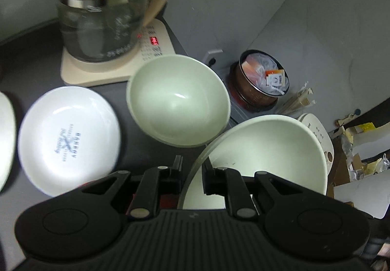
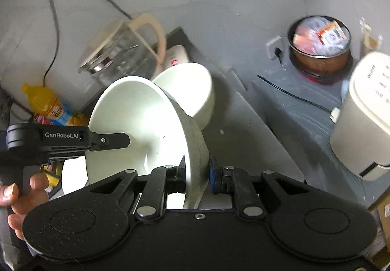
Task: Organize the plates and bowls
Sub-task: 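Lift the pale green bowl with the right tool over the red bowl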
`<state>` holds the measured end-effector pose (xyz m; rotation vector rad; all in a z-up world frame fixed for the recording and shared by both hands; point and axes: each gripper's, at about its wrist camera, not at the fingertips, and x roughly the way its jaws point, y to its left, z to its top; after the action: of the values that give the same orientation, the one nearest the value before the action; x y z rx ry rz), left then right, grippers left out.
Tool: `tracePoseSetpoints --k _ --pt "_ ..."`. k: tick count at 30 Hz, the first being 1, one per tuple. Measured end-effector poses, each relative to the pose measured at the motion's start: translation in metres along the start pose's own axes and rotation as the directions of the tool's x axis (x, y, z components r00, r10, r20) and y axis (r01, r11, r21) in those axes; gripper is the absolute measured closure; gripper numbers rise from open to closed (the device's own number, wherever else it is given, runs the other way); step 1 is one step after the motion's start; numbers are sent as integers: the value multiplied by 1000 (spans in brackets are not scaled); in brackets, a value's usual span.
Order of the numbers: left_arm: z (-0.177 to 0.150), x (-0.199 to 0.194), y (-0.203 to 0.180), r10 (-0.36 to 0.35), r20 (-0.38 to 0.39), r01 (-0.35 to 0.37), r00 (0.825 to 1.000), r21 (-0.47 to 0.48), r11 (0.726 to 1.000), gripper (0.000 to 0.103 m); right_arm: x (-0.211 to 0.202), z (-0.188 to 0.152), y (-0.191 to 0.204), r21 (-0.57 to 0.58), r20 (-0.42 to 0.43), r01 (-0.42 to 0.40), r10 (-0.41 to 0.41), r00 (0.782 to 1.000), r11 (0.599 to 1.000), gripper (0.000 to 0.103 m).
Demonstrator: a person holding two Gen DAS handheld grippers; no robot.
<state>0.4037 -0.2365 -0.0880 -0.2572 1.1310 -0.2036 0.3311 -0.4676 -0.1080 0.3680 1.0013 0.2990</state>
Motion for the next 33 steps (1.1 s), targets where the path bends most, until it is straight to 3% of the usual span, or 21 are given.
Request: tracePoseSetpoints --k 20,33 --pt "-33 -51 83 65 13 -62 998 -148 987 89 30 -26 75 -104 -100 -98 87 991 990 88" --pt "-63 -51 132 105 -64 -117 992 -241 964 86 56 -52 103 -139 -182 -86 60 981 987 87"
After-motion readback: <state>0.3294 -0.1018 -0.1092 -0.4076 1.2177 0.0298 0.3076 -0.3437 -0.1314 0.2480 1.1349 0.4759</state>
